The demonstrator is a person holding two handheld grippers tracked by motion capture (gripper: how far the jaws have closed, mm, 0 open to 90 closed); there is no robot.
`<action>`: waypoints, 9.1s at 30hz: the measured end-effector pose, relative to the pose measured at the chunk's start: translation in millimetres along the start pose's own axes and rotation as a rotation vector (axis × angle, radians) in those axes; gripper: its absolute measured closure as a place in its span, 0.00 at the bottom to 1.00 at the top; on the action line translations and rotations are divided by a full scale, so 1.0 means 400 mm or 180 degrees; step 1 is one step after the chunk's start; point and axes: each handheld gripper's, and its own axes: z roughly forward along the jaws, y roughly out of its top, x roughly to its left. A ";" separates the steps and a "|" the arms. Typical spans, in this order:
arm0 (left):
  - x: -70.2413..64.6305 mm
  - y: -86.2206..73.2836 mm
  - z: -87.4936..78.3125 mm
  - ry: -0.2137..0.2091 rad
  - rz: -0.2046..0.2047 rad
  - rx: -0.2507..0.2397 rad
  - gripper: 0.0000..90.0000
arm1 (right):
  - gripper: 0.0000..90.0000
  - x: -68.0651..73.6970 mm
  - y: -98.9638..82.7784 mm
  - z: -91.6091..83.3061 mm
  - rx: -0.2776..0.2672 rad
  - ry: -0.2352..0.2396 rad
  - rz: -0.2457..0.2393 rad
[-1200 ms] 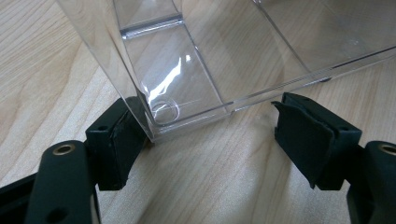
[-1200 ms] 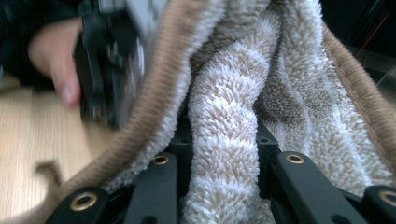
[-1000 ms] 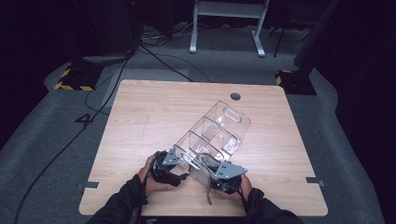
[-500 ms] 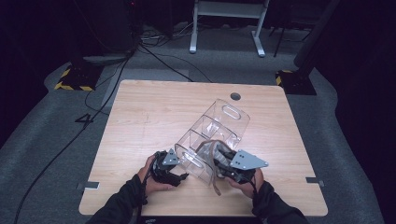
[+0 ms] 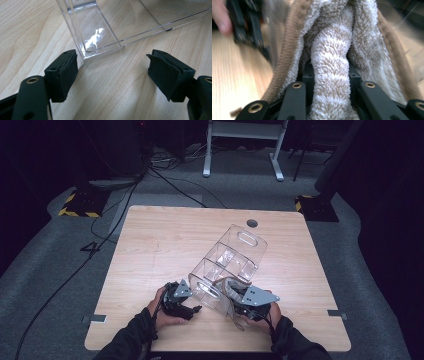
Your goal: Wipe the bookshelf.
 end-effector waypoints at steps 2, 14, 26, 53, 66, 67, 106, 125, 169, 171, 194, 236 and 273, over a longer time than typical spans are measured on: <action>-0.011 -0.009 -0.009 0.0049 -0.0060 0.0001 0.26 | 0.77 0.007 -0.031 0.034 0.0197 0.0126 0.0031; -0.079 -0.008 -0.058 0.0058 -0.0043 -0.0069 0.27 | 0.77 0.013 -0.021 0.030 0.0178 0.0147 0.0071; -0.189 0.060 -0.106 0.0052 0.0214 -0.0502 0.28 | 0.77 -0.054 0.054 -0.183 -0.0613 -0.0464 0.0124; -0.243 0.140 -0.088 0.0407 0.0117 -0.0890 0.29 | 0.78 -0.115 -0.040 -0.084 0.0039 -0.0134 0.0397; -0.178 0.103 -0.132 0.0717 -0.0373 -0.0729 0.38 | 0.78 -0.027 -0.016 -0.039 0.0203 0.0038 0.0109; -0.178 0.099 -0.139 0.0738 -0.0381 -0.0746 0.35 | 0.78 -0.028 -0.014 -0.039 0.0187 0.0023 0.0123; -0.094 0.116 -0.124 0.0530 -0.0148 -0.0895 0.60 | 0.77 -0.077 0.054 -0.014 -0.0078 -0.0783 0.0198; -0.057 0.126 -0.113 0.0433 -0.0042 -0.0896 0.61 | 0.78 -0.058 -0.045 0.093 0.0507 -0.0841 0.0029; -0.036 0.121 -0.104 0.0429 -0.0053 -0.0830 0.60 | 0.78 -0.099 0.055 0.046 -0.0032 -0.1039 0.0017; -0.035 0.121 -0.104 0.0434 -0.0057 -0.0832 0.60 | 0.77 -0.106 0.084 0.013 -0.0229 -0.1125 -0.0004; -0.015 0.108 -0.108 0.0382 -0.0108 -0.0818 0.61 | 0.78 -0.082 -0.015 0.119 0.0418 -0.0745 0.0025; -0.014 0.152 -0.105 0.0692 -0.0164 -0.1026 0.55 | 0.78 -0.111 0.083 0.081 0.0114 -0.1066 0.0084; -0.052 0.144 -0.102 0.0634 -0.0058 -0.0864 0.57 | 0.77 -0.067 0.093 0.030 -0.0033 -0.1163 0.0005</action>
